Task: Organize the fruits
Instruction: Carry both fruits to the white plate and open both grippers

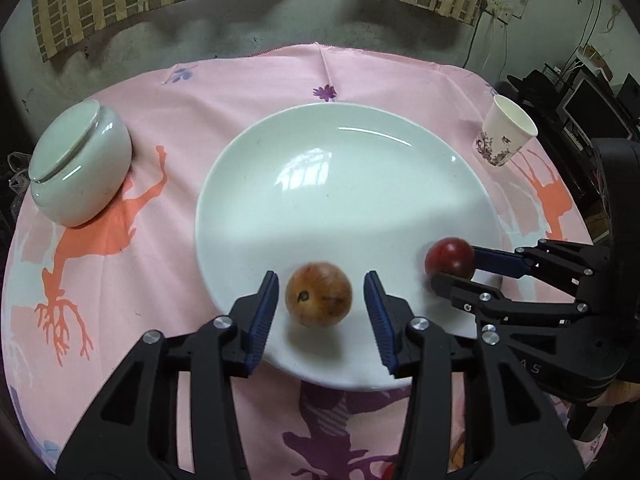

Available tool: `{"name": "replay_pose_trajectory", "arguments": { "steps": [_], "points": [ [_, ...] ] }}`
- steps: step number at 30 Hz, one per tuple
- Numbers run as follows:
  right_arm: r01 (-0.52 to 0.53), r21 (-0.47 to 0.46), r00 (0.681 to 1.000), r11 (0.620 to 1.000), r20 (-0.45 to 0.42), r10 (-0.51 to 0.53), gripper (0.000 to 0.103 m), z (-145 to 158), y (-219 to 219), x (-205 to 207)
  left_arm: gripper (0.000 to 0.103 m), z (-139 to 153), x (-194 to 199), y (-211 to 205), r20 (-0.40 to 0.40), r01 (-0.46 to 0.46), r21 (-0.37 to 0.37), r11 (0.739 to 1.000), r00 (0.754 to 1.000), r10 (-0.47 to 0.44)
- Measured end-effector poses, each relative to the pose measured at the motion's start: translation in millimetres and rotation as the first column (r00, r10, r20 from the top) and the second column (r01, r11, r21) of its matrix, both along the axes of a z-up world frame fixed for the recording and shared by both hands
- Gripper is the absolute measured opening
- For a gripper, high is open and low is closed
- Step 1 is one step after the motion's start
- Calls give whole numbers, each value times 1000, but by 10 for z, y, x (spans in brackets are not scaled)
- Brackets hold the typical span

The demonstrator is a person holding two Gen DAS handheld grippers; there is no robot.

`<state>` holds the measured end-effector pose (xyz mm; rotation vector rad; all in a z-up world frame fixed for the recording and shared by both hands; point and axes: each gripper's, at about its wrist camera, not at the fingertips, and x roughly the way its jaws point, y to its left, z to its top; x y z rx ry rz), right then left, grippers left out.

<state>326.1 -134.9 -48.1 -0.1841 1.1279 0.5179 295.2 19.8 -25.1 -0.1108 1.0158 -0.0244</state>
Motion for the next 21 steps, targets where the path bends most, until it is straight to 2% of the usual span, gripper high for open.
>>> {"name": "replay_pose_trajectory", "arguments": {
  "steps": [1,2,3,6,10,11,14,18,21],
  "points": [
    [9,30,1000,1000,17,-9,44,48,-39,-12,63,43,-19,16,19,-12,7,1000,1000,12],
    [18,50,999,999,32,-20,56,107,-82,-35,68,91,-50,38,40,-23,8,1000,999,23],
    [31,65,998,997,51,-35,64,173,-138,-67,68,141,-96,59,52,-29,4,1000,998,29],
    [51,104,996,993,71,-58,64,353,-318,-211,68,260,-248,116,52,-35,16,999,998,34],
    [94,132,989,987,97,-107,67,550,-715,-592,83,451,-726,261,96,-61,24,998,994,58],
    [110,132,988,985,97,-123,68,561,-820,-692,84,465,-887,309,97,-70,22,997,993,68],
    [148,108,983,983,90,-158,68,497,-1101,-1052,84,418,-1311,405,75,-94,11,996,993,93],
    [173,92,985,981,12,-174,68,325,-1308,-1552,84,296,-1827,374,37,-116,46,992,993,114],
    [180,89,983,980,-36,-178,68,232,-1349,-1893,84,196,-2145,299,-17,-114,31,993,993,115]
  ]
}}
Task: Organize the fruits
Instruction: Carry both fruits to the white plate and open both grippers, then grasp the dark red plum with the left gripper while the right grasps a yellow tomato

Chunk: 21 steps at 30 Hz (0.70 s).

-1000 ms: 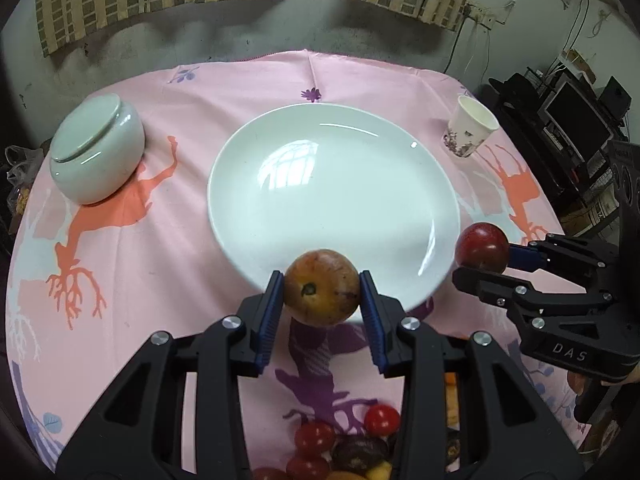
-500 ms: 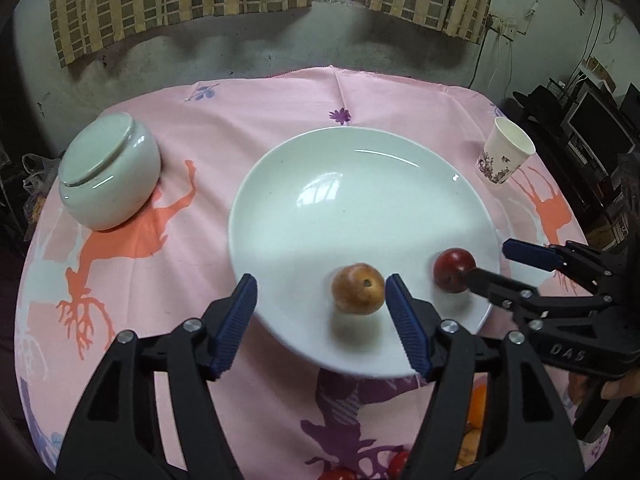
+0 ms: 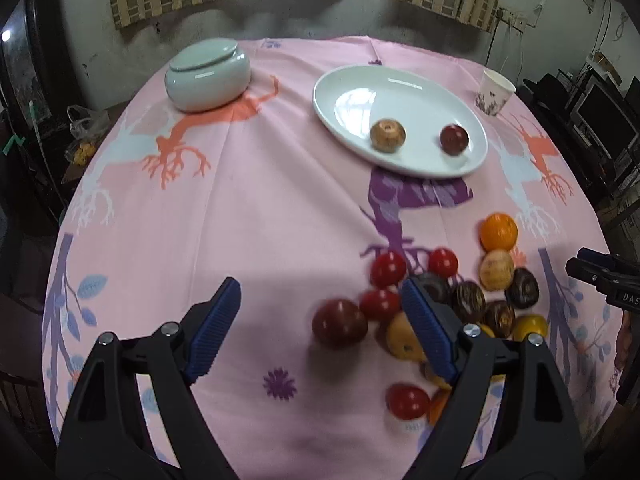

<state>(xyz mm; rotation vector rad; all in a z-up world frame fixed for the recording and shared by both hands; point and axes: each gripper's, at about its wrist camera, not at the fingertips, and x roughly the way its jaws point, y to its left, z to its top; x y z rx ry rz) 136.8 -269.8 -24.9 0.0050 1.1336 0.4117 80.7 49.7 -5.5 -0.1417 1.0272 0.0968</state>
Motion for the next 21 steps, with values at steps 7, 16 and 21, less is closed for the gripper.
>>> {"name": "replay_pose_trajectory", "arguments": {
  "steps": [7,16,21],
  "points": [
    [-34,-4,998,999,-61,34,68,-163,75,-557,84,-179,-422,-204,-94,20,-13,1000,995,-21],
    [-80,-10,996,997,-51,80,68,-186,289,-640,85,-168,-547,-204,-111,13,-21,1000,994,-15],
    [-132,-31,990,991,-59,130,64,-264,472,-582,85,-198,-543,-139,-116,-10,-37,999,993,5]
  ]
}}
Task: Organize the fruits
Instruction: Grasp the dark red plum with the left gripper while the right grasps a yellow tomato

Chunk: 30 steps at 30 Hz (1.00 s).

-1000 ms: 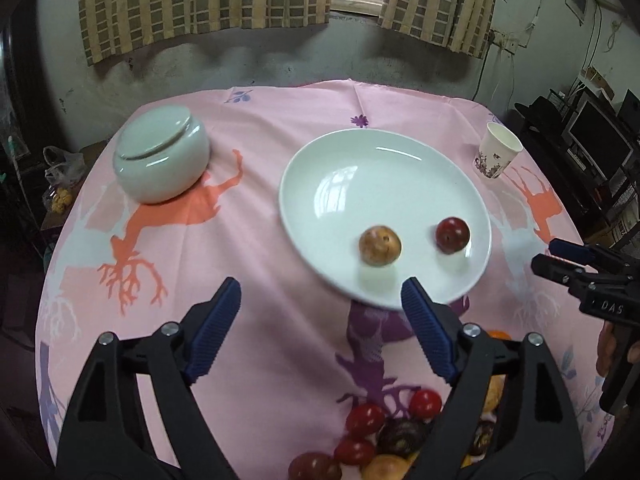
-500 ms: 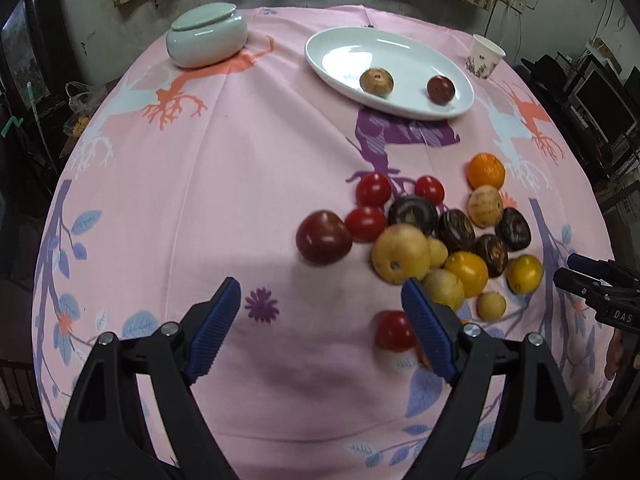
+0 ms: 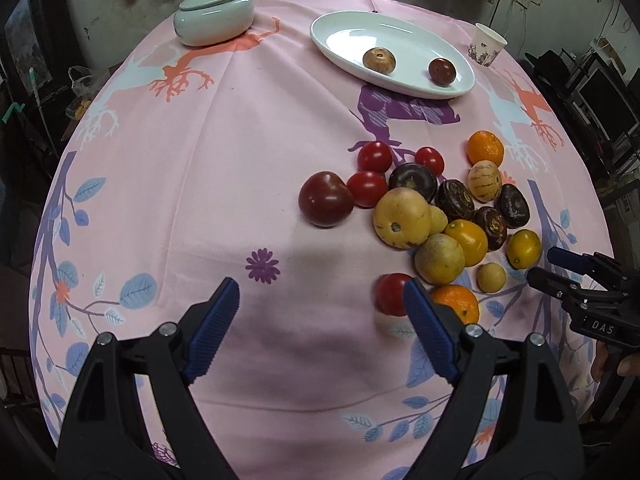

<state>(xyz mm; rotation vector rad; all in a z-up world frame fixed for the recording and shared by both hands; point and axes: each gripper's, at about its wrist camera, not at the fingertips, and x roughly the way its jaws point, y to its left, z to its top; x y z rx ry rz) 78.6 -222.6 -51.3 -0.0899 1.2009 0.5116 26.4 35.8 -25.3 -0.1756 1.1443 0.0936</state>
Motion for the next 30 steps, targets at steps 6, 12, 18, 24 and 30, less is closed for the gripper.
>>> {"name": "replay_pose_trajectory", "arguments": {
  "steps": [6,12,18,24,30],
  "points": [
    [-16,-44,1000,999,-24,15,48,-153,115,101,85,-54,35,19,-12,-4,-3,1000,1000,4],
    [-24,-18,999,1000,-38,24,42,-146,106,149,85,-85,84,55,-8,-5,24,1000,1000,5],
    [-14,11,999,1000,-45,15,42,-42,-56,118,85,-104,230,66,32,22,76,997,999,-24],
    [11,40,999,999,-52,-8,40,6,-167,108,80,-276,478,49,-9,59,109,992,998,-58],
    [-6,41,998,999,-66,9,40,-17,-127,145,56,-386,672,-18,-31,103,97,990,994,-100]
  ]
}}
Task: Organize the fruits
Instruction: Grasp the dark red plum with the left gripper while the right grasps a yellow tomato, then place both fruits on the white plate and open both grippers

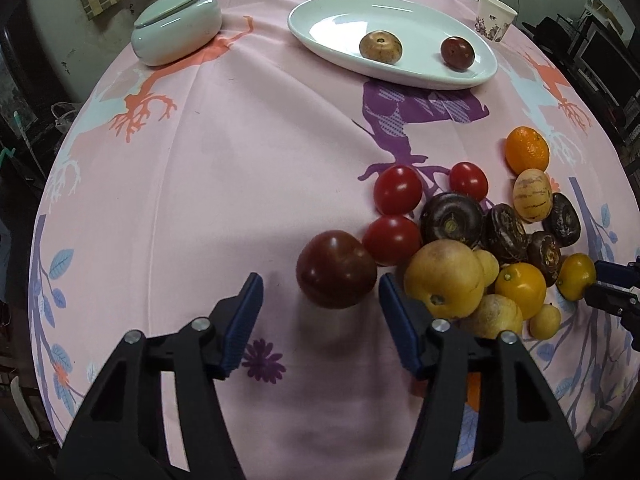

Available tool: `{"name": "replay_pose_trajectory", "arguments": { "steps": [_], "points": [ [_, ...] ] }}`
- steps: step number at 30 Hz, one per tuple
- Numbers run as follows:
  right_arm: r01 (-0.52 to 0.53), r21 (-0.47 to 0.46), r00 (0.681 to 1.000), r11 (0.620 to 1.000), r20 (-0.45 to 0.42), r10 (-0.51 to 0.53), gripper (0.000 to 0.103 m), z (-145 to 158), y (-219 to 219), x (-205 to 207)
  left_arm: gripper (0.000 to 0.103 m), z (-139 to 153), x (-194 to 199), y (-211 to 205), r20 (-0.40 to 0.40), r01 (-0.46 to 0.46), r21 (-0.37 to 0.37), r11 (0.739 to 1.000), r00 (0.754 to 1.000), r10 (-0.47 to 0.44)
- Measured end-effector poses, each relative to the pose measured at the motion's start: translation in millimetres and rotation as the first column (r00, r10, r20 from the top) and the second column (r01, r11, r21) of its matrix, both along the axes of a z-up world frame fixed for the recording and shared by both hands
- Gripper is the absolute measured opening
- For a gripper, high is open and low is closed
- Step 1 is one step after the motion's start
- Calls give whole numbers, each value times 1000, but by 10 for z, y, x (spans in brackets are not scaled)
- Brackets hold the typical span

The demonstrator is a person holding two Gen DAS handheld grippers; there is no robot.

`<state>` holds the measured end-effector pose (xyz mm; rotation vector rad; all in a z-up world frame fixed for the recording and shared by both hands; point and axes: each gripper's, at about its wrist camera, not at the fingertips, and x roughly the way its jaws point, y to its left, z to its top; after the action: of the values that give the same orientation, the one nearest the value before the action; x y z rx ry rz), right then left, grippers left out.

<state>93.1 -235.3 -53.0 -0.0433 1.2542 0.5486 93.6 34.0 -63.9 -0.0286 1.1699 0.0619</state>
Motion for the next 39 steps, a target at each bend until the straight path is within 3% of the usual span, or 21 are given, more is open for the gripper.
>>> {"name": "replay_pose_trajectory", "arguments": {
  "steps": [2,6,12,18,23,32,39],
  "points": [
    [-11,-16,1000,1000,-3,11,40,-24,24,-10,41,-34,37,-7,-4,21,-29,999,1000,-21],
    [0,-17,1000,1000,-27,-1,42,-77,43,7,40,-50,52,-30,13,39,-22,999,999,-38],
    [-4,-39,999,999,-39,3,42,-176,128,59,40,-49,31,50,12,12,-69,998,1000,-11],
    [-10,-93,999,996,34,14,40,-175,253,97,42,-105,107,73,2,-18,-117,993,1000,19],
    [3,-81,1000,997,23,-1,39,-149,211,111,39,-98,123,42,9,-6,-99,995,1000,7],
    [34,-10,998,999,44,-34,39,134,-40,79,39,356,-46,131,99,-21,-120,993,995,33],
    [34,47,991,998,131,-40,40,535,-64,232,39,654,-37,141,149,-26,-164,986,988,50]
  ]
}}
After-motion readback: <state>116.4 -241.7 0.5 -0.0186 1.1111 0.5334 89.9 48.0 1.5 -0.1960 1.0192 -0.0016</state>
